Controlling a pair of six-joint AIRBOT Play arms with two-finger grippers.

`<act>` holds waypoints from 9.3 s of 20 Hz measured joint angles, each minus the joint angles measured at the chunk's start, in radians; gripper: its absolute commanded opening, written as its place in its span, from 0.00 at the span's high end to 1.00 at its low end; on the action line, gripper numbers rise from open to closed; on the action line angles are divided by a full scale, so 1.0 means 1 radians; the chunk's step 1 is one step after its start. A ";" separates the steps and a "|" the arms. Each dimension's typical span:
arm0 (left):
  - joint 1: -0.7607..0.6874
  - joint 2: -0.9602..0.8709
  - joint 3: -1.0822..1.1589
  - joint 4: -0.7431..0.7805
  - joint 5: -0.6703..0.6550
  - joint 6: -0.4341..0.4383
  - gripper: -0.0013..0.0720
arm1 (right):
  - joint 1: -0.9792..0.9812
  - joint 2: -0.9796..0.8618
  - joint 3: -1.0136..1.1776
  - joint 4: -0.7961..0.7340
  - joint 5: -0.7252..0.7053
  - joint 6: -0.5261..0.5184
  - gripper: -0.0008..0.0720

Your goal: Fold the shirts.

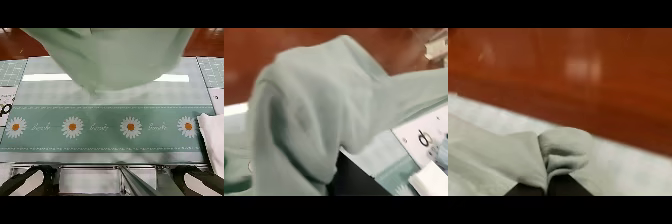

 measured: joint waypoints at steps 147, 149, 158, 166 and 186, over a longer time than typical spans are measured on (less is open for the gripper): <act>0.177 0.504 0.073 0.591 -0.080 -0.365 0.96 | -0.158 0.510 -0.202 -0.263 0.188 0.090 0.96; 0.172 0.456 -0.073 0.506 -0.072 -0.331 0.96 | -0.158 0.461 -0.291 -0.239 0.166 0.075 0.96; -0.026 -0.106 -0.317 0.295 0.290 -0.184 0.96 | -0.158 -0.077 -0.425 -0.060 -0.062 -0.031 0.96; -0.117 -0.644 -0.047 0.270 0.499 -0.220 0.96 | -0.158 -0.569 -0.255 0.091 -0.287 -0.057 0.96; -0.065 -0.786 0.021 0.372 0.036 -0.217 0.96 | -0.175 -0.845 -0.039 0.048 0.022 -0.096 0.96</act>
